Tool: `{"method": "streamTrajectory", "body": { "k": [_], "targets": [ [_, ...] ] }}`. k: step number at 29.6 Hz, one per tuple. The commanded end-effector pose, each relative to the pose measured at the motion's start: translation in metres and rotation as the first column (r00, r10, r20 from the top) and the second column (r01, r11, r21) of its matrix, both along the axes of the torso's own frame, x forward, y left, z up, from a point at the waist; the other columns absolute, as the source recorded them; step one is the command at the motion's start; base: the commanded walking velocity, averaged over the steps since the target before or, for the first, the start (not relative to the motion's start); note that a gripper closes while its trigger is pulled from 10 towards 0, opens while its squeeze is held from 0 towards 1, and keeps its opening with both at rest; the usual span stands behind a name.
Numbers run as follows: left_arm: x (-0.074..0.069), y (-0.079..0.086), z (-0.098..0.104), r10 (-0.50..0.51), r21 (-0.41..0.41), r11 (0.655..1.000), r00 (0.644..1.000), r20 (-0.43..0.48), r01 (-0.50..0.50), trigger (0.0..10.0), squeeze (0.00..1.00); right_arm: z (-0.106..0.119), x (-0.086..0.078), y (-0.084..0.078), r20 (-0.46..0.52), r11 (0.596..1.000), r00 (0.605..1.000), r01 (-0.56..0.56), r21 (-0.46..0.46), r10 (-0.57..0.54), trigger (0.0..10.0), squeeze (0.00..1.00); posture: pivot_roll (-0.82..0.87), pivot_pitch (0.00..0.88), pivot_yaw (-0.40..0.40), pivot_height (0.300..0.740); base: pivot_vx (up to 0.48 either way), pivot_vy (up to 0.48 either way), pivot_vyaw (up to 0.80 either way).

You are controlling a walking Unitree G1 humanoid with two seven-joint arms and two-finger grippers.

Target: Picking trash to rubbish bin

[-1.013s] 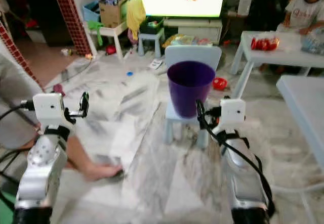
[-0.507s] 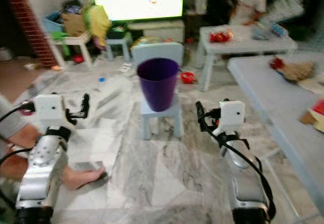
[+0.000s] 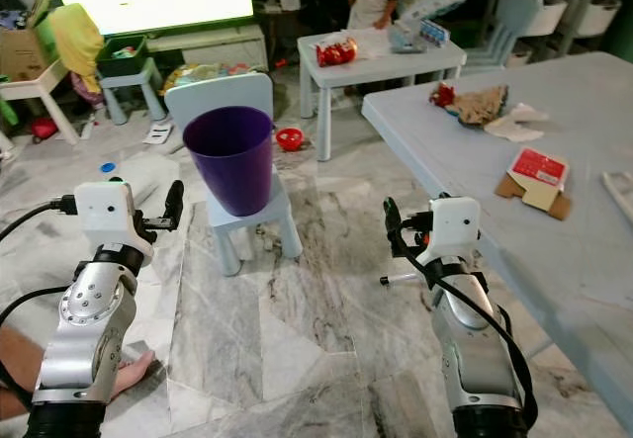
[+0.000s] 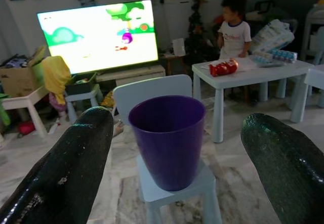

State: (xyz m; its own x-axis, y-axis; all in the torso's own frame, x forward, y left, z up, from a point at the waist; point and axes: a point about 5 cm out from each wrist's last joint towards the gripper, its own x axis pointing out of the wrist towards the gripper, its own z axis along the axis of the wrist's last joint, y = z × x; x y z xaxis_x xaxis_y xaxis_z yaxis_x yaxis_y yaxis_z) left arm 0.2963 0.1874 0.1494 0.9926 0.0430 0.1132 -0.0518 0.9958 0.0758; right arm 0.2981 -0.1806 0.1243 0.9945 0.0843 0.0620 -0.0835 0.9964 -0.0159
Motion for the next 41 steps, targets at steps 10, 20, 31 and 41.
{"method": "streamTrajectory", "body": {
  "k": [10, 20, 31, 41],
  "targets": [
    [0.0005, 0.0024, 0.0005, 0.009, 0.0, 1.0, 1.0, -0.006, -0.009, 10.0, 0.0, 0.0045, 0.0012, -0.0002, 0.014, 1.0, 1.0, 0.009, 0.005, -0.009, 10.0, 0.0, 0.06, 0.0, 0.043, 0.74, 0.0, 0.0, -0.8],
    [-0.0004, 0.0027, -0.0015, 0.011, 0.001, 1.0, 1.0, -0.014, -0.011, 10.0, 0.0, 0.0045, 0.0008, -0.0004, 0.013, 1.0, 1.0, 0.011, 0.007, -0.011, 10.0, 0.0, 0.06, 0.0, 0.041, 0.74, 0.0, 0.079, -0.8],
    [-0.0004, 0.0026, -0.0013, 0.01, 0.0, 1.0, 1.0, -0.014, -0.01, 10.0, 0.0, 0.0046, 0.0008, -0.0002, 0.013, 1.0, 1.0, 0.011, 0.008, -0.011, 10.0, 0.0, 0.06, 0.0, 0.042, 0.74, 0.0, 0.0, -0.8],
    [-0.0004, 0.0025, -0.0017, 0.011, 0.003, 1.0, 1.0, -0.017, -0.011, 10.0, 0.0, 0.0043, 0.0006, -0.0003, 0.013, 1.0, 1.0, 0.013, 0.011, -0.013, 10.0, 0.0, 0.05, 0.0, 0.043, 0.74, 0.0, 0.0, -0.76]
  ]
}}
